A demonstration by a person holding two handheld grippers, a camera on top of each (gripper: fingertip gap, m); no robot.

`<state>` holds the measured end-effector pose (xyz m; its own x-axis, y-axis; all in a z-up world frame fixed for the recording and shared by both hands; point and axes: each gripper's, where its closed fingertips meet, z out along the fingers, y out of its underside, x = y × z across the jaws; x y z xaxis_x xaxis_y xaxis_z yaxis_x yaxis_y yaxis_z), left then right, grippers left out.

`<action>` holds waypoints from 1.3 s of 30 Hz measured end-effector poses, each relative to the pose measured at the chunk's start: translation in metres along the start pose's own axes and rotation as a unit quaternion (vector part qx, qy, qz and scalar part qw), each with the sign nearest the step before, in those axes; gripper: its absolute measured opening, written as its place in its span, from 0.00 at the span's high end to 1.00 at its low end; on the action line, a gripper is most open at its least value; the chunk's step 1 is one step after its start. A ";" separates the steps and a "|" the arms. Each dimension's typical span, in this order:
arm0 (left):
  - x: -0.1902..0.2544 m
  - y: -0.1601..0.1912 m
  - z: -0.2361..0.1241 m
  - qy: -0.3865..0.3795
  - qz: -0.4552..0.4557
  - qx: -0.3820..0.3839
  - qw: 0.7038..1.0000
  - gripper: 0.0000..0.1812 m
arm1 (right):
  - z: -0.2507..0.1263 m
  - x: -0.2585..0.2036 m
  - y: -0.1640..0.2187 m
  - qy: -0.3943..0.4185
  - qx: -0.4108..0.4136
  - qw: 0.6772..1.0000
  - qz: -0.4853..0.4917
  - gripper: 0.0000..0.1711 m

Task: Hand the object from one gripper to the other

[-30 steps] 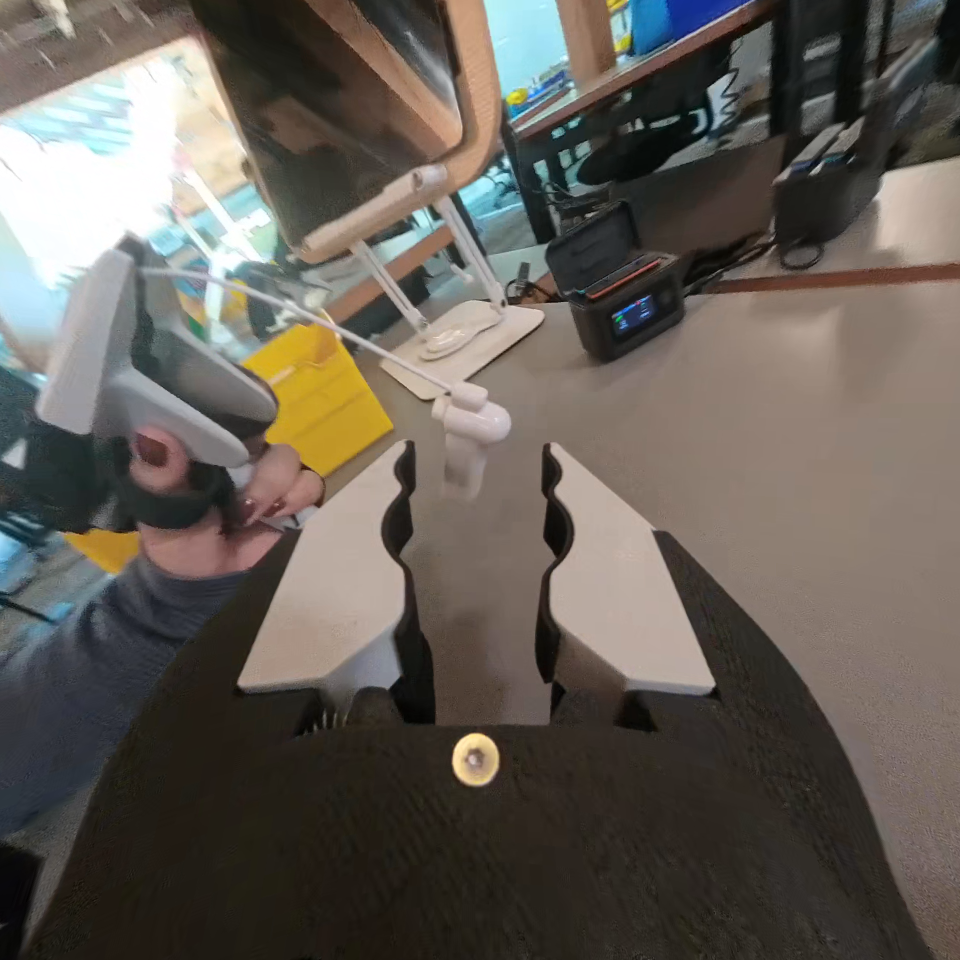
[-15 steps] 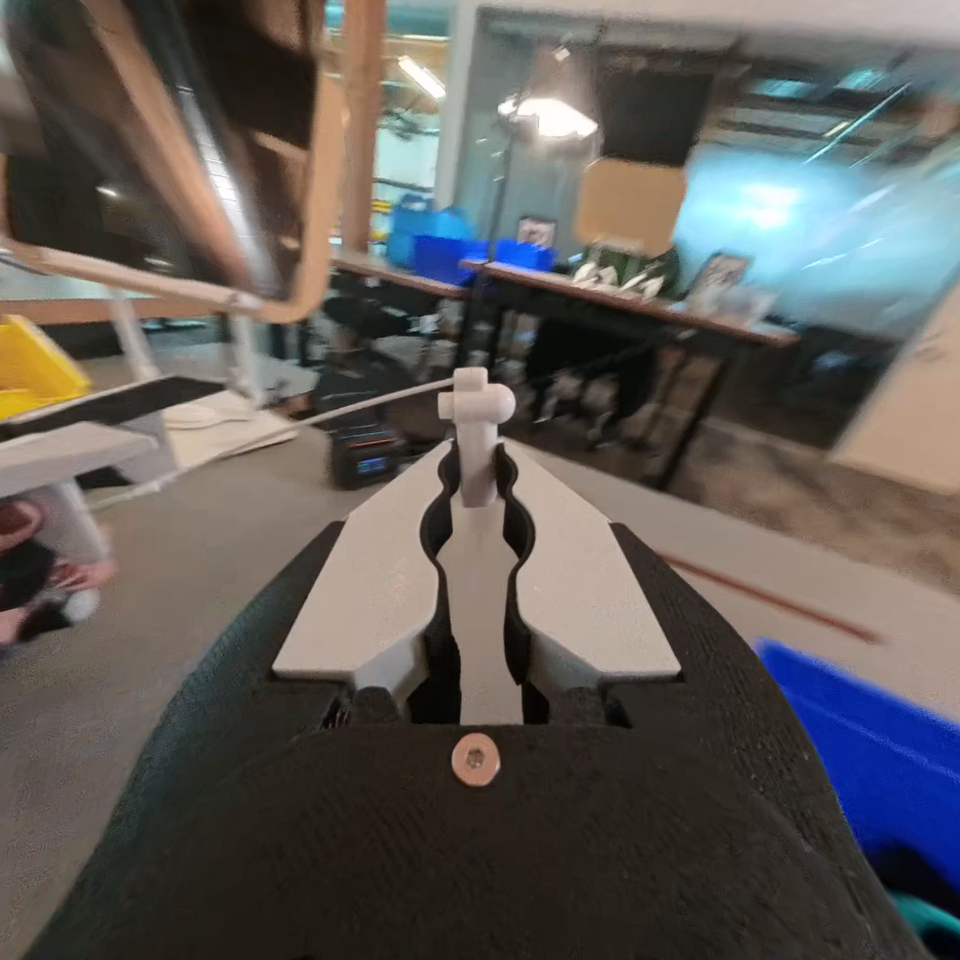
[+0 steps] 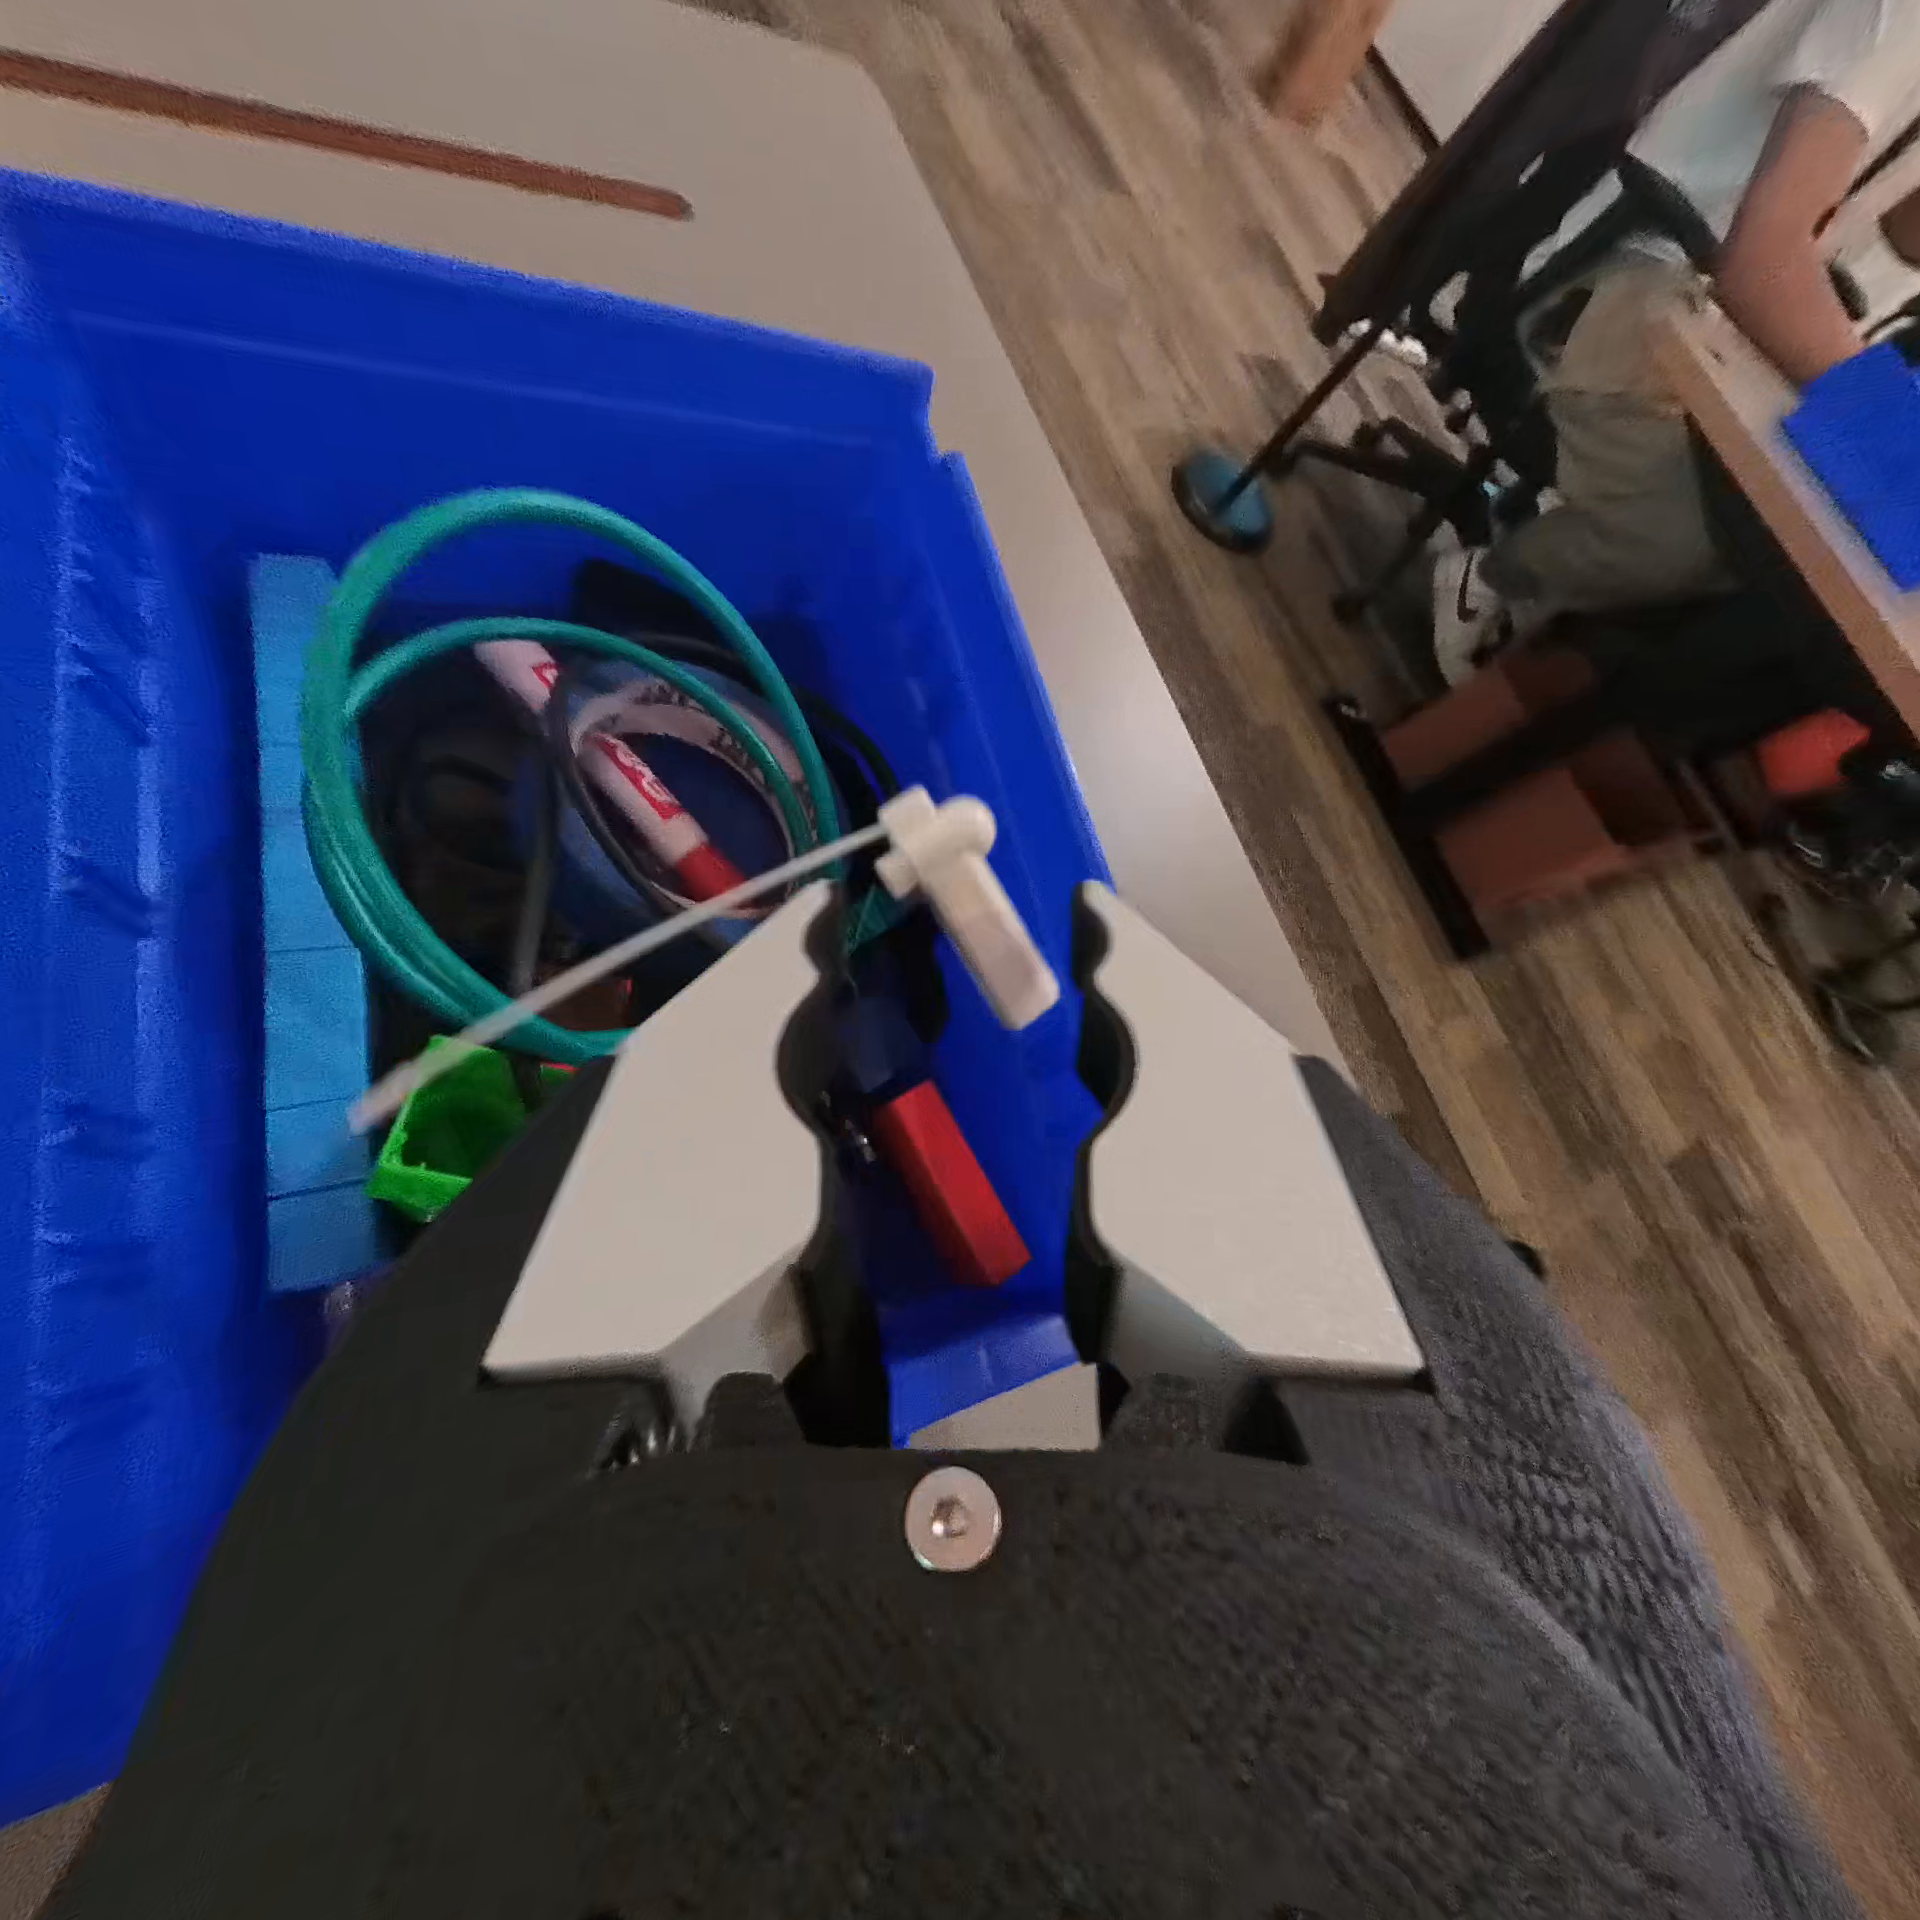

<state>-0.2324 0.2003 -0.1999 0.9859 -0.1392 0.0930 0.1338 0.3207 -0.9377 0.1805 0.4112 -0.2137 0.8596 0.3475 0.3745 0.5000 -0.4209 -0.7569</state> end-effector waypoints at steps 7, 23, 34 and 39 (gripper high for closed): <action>-0.014 0.002 -0.002 -0.033 0.002 -0.004 0.999 0.67 | -0.057 -0.026 -0.069 0.049 0.172 0.983 -0.034 0.63; -0.006 0.004 -0.001 0.005 -0.015 -0.011 1.000 0.85 | -0.083 -0.378 -0.125 -0.401 0.435 0.805 0.045 0.54; 0.026 -0.020 0.005 0.039 0.120 -0.123 0.984 0.44 | -0.093 -0.377 -0.118 -0.370 0.499 0.784 0.010 0.50; 0.009 -0.103 -0.052 -0.115 0.118 -0.130 0.978 0.41 | -0.094 -0.380 -0.118 -0.378 0.500 0.779 0.008 0.50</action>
<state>-0.2422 0.1177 -0.1196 0.9867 0.1340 -0.0918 -0.1012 0.0654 -0.9927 -0.1951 0.2497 -0.2162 0.3683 0.9020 0.2251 -0.1669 0.3023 -0.9385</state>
